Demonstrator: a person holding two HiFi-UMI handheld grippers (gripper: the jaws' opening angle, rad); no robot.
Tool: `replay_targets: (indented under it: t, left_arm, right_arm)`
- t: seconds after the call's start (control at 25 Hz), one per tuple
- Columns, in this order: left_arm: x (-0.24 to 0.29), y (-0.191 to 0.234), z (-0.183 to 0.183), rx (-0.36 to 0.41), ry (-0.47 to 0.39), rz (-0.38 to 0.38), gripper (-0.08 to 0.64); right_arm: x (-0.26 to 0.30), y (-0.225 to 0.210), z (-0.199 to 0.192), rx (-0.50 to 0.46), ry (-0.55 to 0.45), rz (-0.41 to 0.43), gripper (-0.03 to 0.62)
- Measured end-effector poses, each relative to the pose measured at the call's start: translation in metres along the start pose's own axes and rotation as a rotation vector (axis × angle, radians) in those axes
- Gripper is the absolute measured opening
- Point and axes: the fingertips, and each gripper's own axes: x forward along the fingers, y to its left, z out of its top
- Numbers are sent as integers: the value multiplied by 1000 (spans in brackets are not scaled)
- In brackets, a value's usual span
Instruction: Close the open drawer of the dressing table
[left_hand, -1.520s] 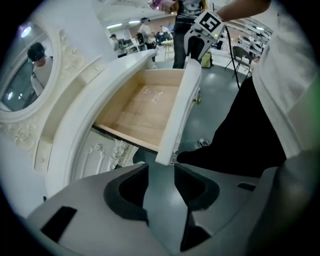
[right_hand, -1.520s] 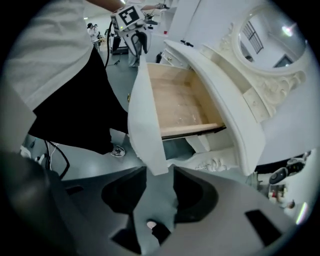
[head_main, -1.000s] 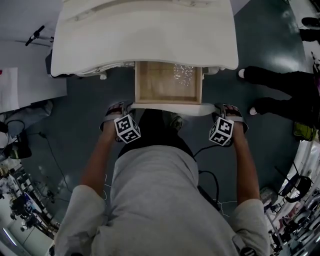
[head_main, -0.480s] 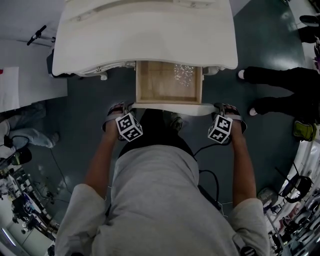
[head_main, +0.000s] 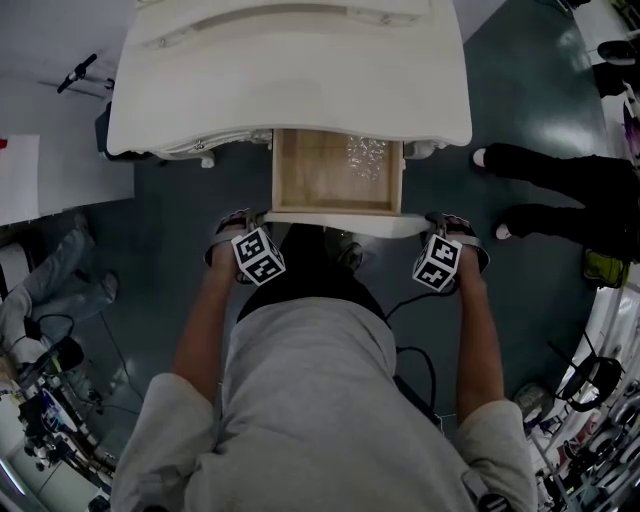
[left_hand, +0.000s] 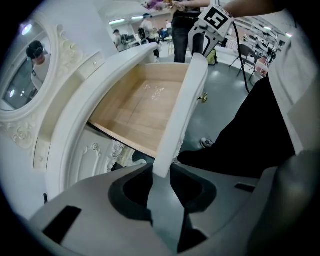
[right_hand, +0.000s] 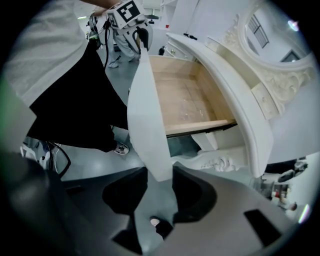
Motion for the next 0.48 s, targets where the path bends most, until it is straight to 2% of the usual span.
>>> replay_targets:
  t: [0.48]
  left_arm:
    - [2,6,1,6,0,10,112]
  right_arm:
    - [1,-8,2,14,17,-27,163]
